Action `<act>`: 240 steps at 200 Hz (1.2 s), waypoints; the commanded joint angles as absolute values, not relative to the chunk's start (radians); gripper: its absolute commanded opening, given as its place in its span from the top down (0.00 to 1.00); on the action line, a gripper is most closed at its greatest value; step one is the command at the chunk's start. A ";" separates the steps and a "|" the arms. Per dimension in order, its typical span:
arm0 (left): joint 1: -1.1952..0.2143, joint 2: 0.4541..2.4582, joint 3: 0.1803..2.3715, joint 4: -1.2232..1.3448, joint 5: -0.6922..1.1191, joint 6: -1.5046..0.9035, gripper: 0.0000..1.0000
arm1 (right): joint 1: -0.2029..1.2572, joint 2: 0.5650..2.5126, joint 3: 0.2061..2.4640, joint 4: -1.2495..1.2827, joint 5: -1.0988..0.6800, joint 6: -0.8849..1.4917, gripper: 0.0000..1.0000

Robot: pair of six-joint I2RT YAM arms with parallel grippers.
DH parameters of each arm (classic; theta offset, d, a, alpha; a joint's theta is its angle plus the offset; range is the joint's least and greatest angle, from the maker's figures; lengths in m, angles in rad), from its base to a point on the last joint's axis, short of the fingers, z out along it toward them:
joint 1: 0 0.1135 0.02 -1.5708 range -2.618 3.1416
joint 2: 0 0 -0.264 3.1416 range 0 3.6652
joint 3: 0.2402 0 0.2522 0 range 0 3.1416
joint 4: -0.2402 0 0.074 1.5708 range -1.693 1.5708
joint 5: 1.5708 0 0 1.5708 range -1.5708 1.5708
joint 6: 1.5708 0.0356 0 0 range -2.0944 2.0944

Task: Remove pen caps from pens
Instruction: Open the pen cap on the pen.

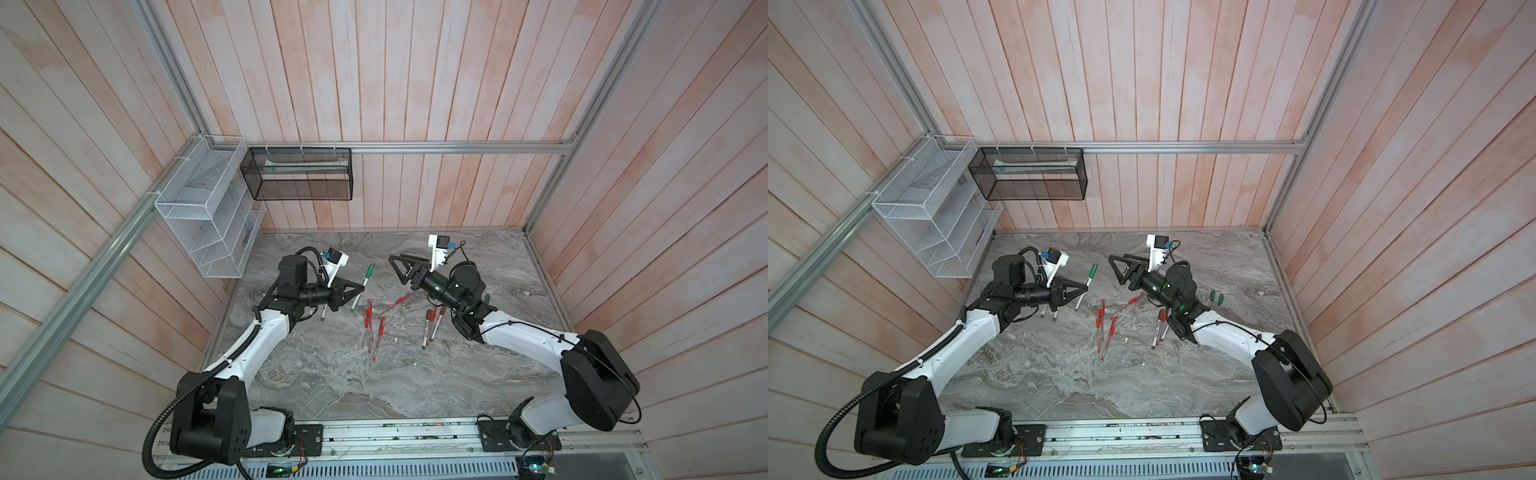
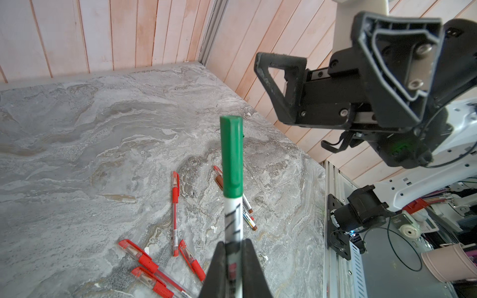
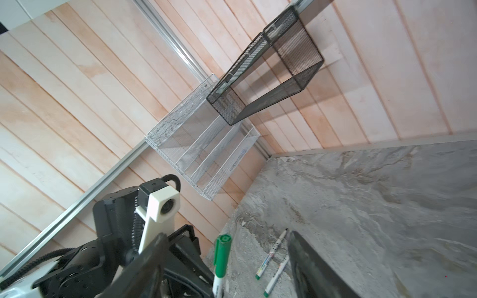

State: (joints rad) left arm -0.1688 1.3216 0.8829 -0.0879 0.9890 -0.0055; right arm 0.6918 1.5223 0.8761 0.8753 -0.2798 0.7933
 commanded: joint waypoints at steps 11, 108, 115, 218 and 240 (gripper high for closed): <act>-0.165 1.299 0.871 -0.051 1.045 -0.024 0.98 | 0.711 1.633 0.943 0.965 -0.374 0.906 0.38; -0.164 1.294 0.849 -0.020 1.069 -0.038 0.98 | 0.758 1.790 0.989 1.051 -0.489 0.994 0.78; -0.164 1.293 0.851 -0.026 1.071 -0.038 0.98 | 0.758 1.792 0.991 1.056 -0.490 0.998 0.81; -0.164 1.309 0.833 -0.008 1.051 -0.029 0.49 | 0.766 1.810 0.985 1.111 -0.508 1.003 1.00; -0.166 1.315 0.824 0.005 1.051 -0.024 0.59 | 0.770 1.810 0.994 1.093 -0.513 0.975 1.00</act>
State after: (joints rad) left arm -0.1638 1.3090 0.8345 -0.0181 1.0458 -0.0414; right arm 0.7574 1.7885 0.9779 1.0744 -0.4942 0.9951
